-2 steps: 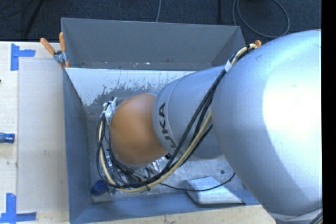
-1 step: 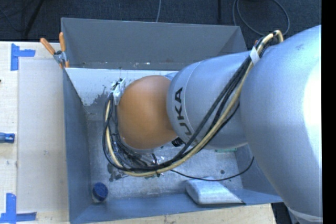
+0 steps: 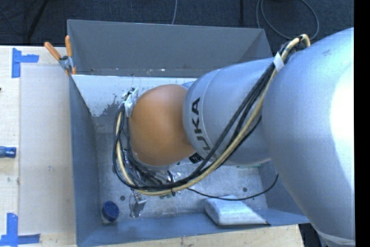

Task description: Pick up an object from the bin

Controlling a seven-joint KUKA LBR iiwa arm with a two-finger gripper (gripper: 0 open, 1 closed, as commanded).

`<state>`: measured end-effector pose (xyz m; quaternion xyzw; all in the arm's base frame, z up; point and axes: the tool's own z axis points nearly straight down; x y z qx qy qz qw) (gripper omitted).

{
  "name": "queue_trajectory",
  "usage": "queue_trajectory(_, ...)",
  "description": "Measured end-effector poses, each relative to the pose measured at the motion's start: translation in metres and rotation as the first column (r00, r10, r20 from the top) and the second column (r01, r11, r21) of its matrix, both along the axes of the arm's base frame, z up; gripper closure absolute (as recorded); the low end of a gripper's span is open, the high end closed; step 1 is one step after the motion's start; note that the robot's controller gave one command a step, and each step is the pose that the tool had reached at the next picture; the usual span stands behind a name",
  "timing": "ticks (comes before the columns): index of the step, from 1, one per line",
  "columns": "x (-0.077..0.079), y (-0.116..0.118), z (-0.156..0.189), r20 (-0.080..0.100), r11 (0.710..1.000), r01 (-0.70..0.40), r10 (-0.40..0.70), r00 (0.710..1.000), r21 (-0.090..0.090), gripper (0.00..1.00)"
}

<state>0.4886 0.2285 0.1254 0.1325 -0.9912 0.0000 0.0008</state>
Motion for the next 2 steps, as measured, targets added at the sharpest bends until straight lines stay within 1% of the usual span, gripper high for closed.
queue_trajectory(1, 0.000, -0.080, 0.004, -0.002, 0.995, 0.099, -0.099, 0.995, -0.005, 0.00)
queue_trajectory(2, 0.044, -0.079, 0.037, 0.004, 0.964, -0.266, 0.266, 0.964, 0.000, 0.00)
